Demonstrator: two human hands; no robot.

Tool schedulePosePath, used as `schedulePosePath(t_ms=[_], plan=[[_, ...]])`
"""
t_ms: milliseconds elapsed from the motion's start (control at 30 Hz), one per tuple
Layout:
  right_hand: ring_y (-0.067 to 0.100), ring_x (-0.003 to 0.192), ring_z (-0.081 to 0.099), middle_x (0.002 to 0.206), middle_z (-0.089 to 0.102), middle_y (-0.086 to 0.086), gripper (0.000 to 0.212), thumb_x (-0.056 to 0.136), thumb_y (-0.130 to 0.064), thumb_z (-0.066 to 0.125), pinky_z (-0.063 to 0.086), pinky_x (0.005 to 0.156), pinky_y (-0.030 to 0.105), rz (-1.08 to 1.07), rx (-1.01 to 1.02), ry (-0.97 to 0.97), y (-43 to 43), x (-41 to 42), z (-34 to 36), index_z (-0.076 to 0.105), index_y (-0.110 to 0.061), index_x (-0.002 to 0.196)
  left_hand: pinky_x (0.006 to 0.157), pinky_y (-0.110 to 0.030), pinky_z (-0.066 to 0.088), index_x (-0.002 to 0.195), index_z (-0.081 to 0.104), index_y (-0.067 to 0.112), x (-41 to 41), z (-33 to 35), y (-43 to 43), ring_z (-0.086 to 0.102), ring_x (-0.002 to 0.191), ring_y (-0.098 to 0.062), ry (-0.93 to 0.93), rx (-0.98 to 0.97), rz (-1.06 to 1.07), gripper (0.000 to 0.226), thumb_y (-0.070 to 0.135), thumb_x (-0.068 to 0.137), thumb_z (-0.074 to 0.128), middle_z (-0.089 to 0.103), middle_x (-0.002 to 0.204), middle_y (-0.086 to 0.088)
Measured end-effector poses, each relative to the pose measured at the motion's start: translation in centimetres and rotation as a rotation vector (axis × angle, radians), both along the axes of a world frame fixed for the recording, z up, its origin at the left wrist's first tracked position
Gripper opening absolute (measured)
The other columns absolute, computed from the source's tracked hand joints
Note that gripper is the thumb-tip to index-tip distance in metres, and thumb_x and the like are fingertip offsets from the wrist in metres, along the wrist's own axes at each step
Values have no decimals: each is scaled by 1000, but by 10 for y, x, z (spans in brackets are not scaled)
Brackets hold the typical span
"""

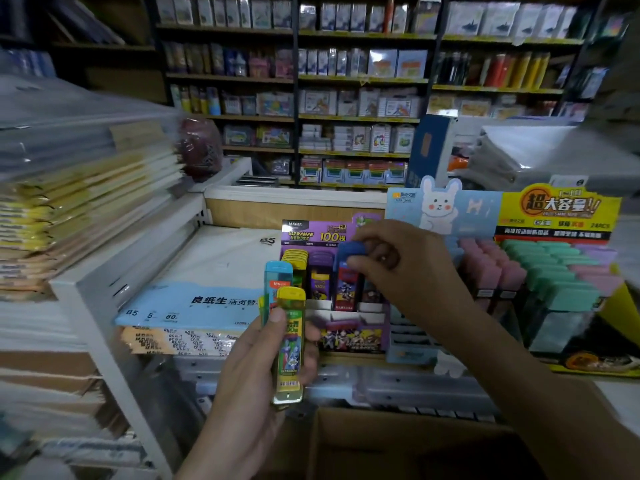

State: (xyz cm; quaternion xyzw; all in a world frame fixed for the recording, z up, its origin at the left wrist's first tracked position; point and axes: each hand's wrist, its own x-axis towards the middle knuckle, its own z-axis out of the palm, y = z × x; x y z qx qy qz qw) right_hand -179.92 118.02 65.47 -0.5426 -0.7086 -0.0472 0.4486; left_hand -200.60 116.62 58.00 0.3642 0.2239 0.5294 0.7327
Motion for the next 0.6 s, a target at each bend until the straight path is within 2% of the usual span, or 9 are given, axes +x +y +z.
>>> schedulePosePath(t_ms=[67, 167, 367, 600], plan=[[-6, 71, 57, 71, 55, -20, 22, 82, -20, 81, 46, 66, 5, 7, -2, -20, 3, 1, -2, 71, -22, 102, 44, -25, 47, 112, 73, 9, 4, 0, -3, 56, 58, -20, 7, 14, 11, 39, 37, 85, 66, 66, 88, -20], [-1, 66, 55, 68, 55, -13, 19, 84, -21, 80, 46, 60, 10, 30, -15, -57, 4, 2, -4, 70, -24, 100, 44, -24, 47, 115, 71, 7, 10, 0, -7, 56, 59, -19, 10, 4, 31, 44, 37, 84, 67, 66, 88, -21], [7, 65, 50, 85, 54, -9, 17, 83, -20, 79, 53, 67, 34, 66, -5, -145, 1, 2, -11, 71, -17, 98, 43, -24, 45, 124, 63, 0, 19, 2, -15, 55, 58, -19, 1, -14, 81, 50, 33, 86, 64, 64, 86, -22], [15, 74, 54, 92, 55, -3, 17, 85, -21, 78, 53, 69, 42, 69, -8, -188, -1, 2, -16, 67, -14, 97, 40, -22, 44, 121, 62, 0, 27, 8, -21, 55, 53, -18, 21, -24, 78, 43, 31, 91, 59, 65, 84, -21]])
